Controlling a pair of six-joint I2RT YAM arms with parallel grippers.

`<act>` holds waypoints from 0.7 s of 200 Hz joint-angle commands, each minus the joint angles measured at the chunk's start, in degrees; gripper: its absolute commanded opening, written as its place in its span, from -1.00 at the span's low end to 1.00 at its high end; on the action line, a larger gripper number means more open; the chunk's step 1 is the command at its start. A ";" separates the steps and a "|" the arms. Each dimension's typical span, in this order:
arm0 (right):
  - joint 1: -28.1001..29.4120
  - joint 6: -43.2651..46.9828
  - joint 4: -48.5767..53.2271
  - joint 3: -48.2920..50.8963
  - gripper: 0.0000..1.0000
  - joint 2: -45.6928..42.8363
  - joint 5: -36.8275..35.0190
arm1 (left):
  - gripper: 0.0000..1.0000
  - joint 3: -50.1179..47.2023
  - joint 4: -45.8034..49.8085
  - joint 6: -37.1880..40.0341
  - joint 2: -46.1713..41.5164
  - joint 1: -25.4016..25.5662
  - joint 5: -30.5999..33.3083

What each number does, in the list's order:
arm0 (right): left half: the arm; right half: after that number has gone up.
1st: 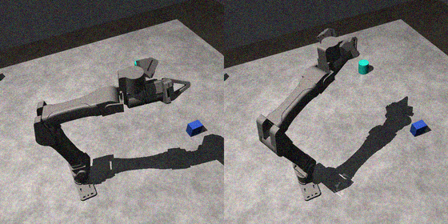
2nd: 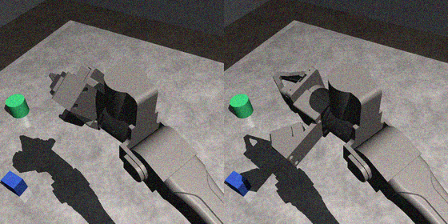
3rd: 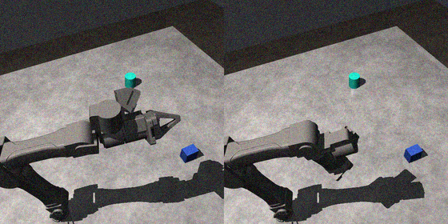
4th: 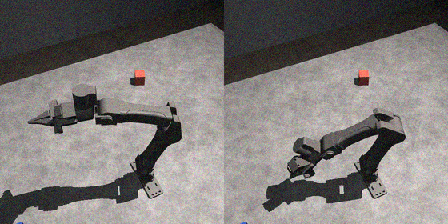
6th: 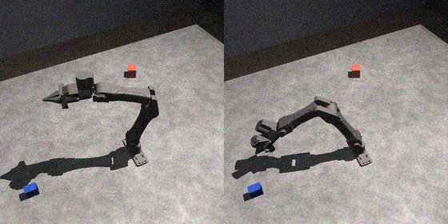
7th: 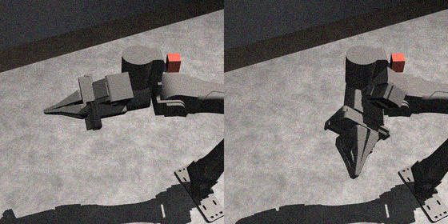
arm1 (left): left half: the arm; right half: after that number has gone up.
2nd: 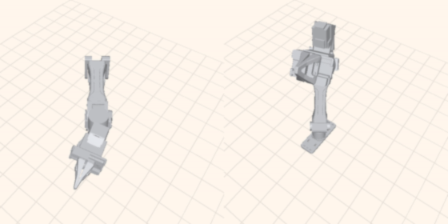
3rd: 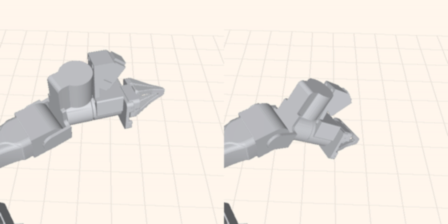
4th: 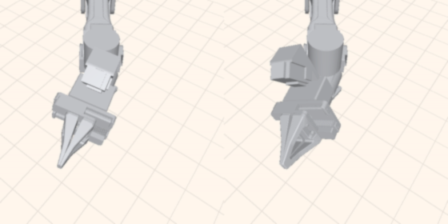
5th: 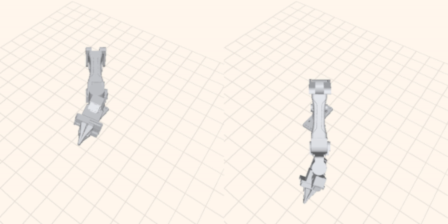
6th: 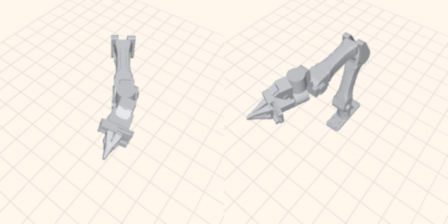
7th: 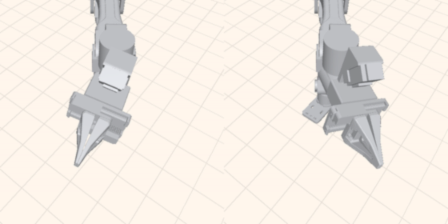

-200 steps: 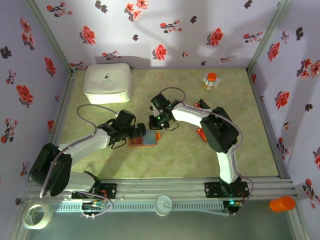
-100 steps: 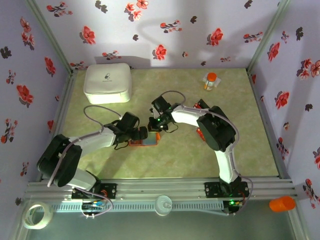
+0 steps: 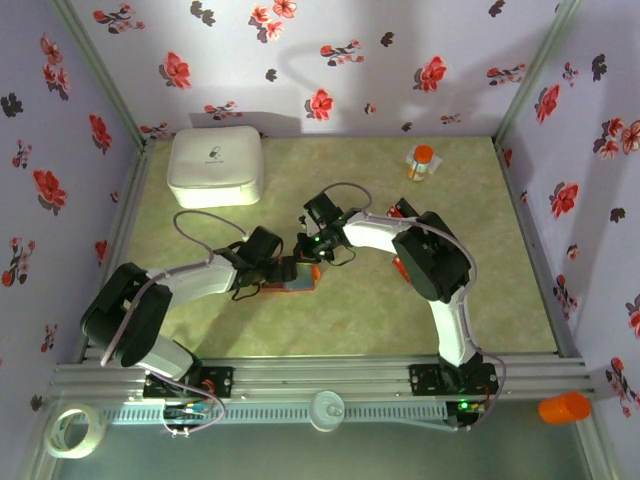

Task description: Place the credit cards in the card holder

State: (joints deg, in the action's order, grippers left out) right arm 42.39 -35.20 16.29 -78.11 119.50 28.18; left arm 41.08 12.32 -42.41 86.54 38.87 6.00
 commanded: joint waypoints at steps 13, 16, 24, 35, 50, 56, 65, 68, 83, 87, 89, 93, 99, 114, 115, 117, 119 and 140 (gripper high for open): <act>-0.12 -1.27 0.66 0.39 -0.94 0.82 0.35 | 0.86 -1.79 -1.29 1.40 2.57 0.42 0.44; -0.16 -1.23 0.74 0.26 -0.94 0.71 0.34 | 0.84 -1.80 -1.37 1.44 2.67 0.41 0.50; -0.18 -1.18 1.06 0.02 -0.93 0.35 0.24 | 0.81 -1.80 -1.49 1.49 2.81 0.44 0.44; -0.15 -1.06 1.49 -0.45 -0.92 -0.03 0.18 | 0.77 -1.90 -1.67 1.48 3.03 0.50 0.34; -0.20 -0.84 2.07 -1.02 -0.88 -0.79 0.07 | 0.75 -2.01 -1.93 1.52 3.32 0.51 0.17; -0.24 -0.83 2.31 -1.16 -0.86 -1.23 -0.08 | 0.74 -2.06 -2.02 1.53 3.39 0.55 0.15; -0.29 -0.88 2.42 -1.11 -0.81 -1.92 -0.30 | 0.73 -2.10 -2.12 1.50 3.46 0.60 0.20; -0.29 -0.84 2.44 -1.15 -0.79 -2.18 -0.45 | 0.73 -2.16 -2.14 1.46 3.55 0.61 0.21; -0.45 -0.85 2.62 -0.91 -0.65 -3.48 -1.05 | 0.71 -2.32 -2.34 1.41 3.59 0.59 0.08; -0.51 -0.84 2.77 -0.90 -0.62 -3.66 -1.25 | 0.70 -2.38 -2.40 1.38 3.65 0.60 0.11; -0.52 -0.88 2.78 -0.84 -0.60 -3.86 -1.32 | 0.70 -2.36 -2.39 1.44 3.68 0.59 0.10; -0.55 -0.90 2.80 -0.77 -0.57 -4.13 -1.53 | 0.70 -2.36 -2.38 1.43 3.68 0.59 0.03; -0.56 -0.88 2.76 -0.60 -0.52 -4.50 -1.79 | 0.69 -2.36 -2.39 1.44 3.68 0.65 0.00; -0.56 -1.12 2.46 0.00 -0.45 -5.07 -2.26 | 0.68 -2.41 -2.48 1.48 3.67 0.59 0.03; -0.56 -1.11 2.44 0.03 -0.44 -5.11 -2.26 | 0.68 -2.41 -2.48 1.51 3.65 0.59 0.00; -0.56 -1.17 2.43 0.10 -0.43 -5.19 -2.30 | 0.68 -2.39 -2.54 1.54 3.64 0.59 0.03; -0.56 -1.31 2.36 0.18 -0.42 -5.23 -2.36 | 0.68 -2.38 -2.53 1.54 3.66 0.63 -0.01; -0.56 -1.96 1.63 1.11 -0.36 -5.26 -2.39 | 0.68 -2.34 -2.56 1.49 3.63 0.67 -0.02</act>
State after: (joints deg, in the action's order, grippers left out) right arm 42.24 -36.25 17.47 -78.15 116.05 27.07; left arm 40.71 12.32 -41.63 87.15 39.11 8.14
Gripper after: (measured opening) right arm 0.307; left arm 0.840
